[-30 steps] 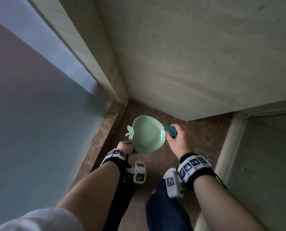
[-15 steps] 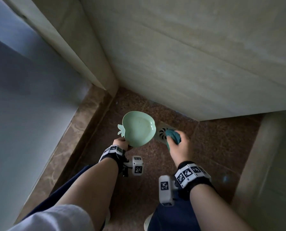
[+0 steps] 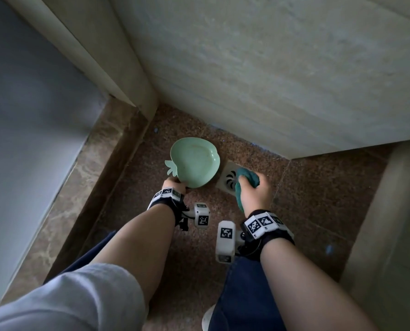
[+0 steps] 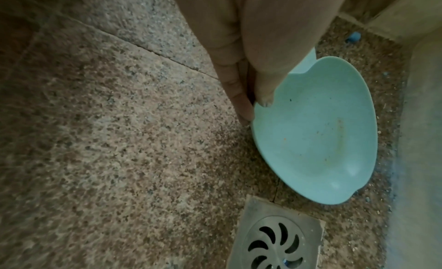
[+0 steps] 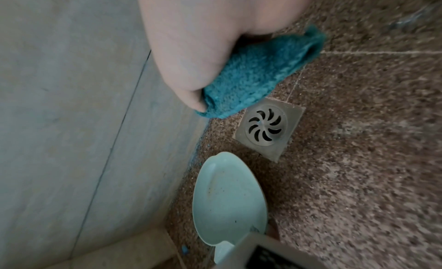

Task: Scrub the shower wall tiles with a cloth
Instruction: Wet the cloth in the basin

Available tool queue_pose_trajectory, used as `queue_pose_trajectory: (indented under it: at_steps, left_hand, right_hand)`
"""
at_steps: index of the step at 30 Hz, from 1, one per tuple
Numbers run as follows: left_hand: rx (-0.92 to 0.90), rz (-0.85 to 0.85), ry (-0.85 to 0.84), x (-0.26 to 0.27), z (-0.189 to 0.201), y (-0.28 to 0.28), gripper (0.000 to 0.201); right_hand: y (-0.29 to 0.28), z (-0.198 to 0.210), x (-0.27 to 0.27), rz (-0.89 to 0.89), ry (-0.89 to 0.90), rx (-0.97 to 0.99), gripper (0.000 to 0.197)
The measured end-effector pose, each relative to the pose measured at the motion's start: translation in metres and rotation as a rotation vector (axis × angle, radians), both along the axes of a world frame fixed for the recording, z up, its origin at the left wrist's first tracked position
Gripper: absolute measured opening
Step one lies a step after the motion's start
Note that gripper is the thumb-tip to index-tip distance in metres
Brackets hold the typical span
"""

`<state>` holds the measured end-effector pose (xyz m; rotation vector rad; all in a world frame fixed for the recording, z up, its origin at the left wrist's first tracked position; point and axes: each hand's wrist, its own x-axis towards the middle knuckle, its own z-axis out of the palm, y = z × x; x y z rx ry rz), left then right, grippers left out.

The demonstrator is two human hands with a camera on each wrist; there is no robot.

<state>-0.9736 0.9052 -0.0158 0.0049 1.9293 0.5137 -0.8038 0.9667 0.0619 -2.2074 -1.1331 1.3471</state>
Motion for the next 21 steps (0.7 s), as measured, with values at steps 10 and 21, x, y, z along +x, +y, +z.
queue_pose_trajectory:
  at_steps: [10,21]
  left_hand:
    - [-0.015,0.085,-0.035,0.005,0.065,-0.014,0.019]
    - [0.042,0.010,-0.044,-0.011,0.272,-0.023,0.026]
  right_hand:
    - [-0.007,0.045,0.009,-0.006,0.027,-0.016,0.026]
    - [-0.032,0.229,0.001,0.225,0.004,-0.082,0.015]
